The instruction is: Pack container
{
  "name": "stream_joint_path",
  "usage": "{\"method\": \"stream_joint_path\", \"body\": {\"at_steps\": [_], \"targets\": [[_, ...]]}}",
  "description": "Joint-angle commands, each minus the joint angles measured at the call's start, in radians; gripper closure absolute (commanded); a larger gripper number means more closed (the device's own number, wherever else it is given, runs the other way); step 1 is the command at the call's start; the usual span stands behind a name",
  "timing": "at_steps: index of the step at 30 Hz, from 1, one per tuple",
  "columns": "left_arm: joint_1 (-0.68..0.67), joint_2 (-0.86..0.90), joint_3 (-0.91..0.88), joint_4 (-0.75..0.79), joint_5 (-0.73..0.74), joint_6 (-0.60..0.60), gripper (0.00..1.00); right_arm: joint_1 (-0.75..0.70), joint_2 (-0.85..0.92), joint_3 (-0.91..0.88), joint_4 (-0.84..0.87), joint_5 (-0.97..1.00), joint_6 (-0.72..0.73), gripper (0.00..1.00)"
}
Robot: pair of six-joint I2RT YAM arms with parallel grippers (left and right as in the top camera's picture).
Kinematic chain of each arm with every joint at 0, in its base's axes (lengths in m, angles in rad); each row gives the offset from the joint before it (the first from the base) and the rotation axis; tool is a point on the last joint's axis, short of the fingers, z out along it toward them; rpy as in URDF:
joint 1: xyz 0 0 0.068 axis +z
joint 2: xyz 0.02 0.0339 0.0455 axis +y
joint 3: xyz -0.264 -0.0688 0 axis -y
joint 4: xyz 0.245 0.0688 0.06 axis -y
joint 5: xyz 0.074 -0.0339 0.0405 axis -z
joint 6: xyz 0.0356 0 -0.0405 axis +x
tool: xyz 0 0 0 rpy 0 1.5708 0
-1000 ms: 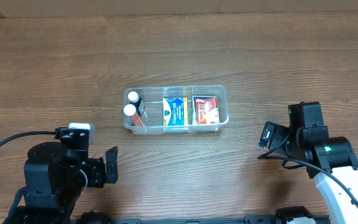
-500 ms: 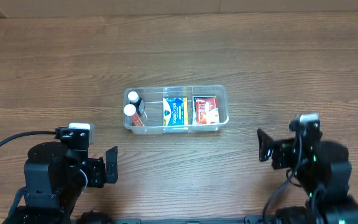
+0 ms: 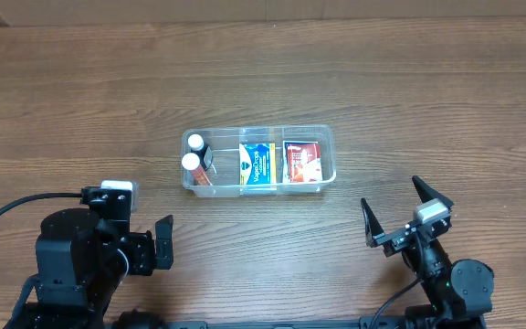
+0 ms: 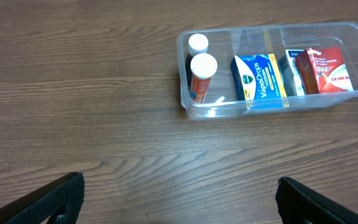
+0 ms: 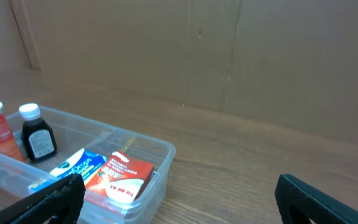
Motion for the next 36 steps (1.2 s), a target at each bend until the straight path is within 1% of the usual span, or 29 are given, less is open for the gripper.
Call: {"method": "stream_joint_path", "body": {"at_steps": [1, 5, 8, 13, 36], "targets": [[-0.005, -0.002, -0.007, 0.003, -0.004, -0.003, 0.0, 0.005, -0.044, -0.077, 0.047, -0.006, -0.006, 0.0], [-0.005, -0.002, -0.007, 0.003, -0.004, -0.003, 0.0, 0.005, -0.044, -0.12, 0.063, -0.003, -0.006, 0.0], [-0.005, -0.002, -0.007, 0.003, -0.004, -0.003, 0.0, 0.005, -0.044, -0.12, 0.061, 0.09, -0.005, 0.0], [-0.005, -0.002, -0.007, 0.003, -0.004, -0.003, 0.0, 0.005, -0.044, -0.12, 0.055, 0.18, 0.082, 0.0], [-0.005, -0.002, -0.007, 0.003, -0.004, -0.003, 0.0, 0.005, -0.044, -0.12, 0.055, 0.179, 0.081, 0.0]]}}
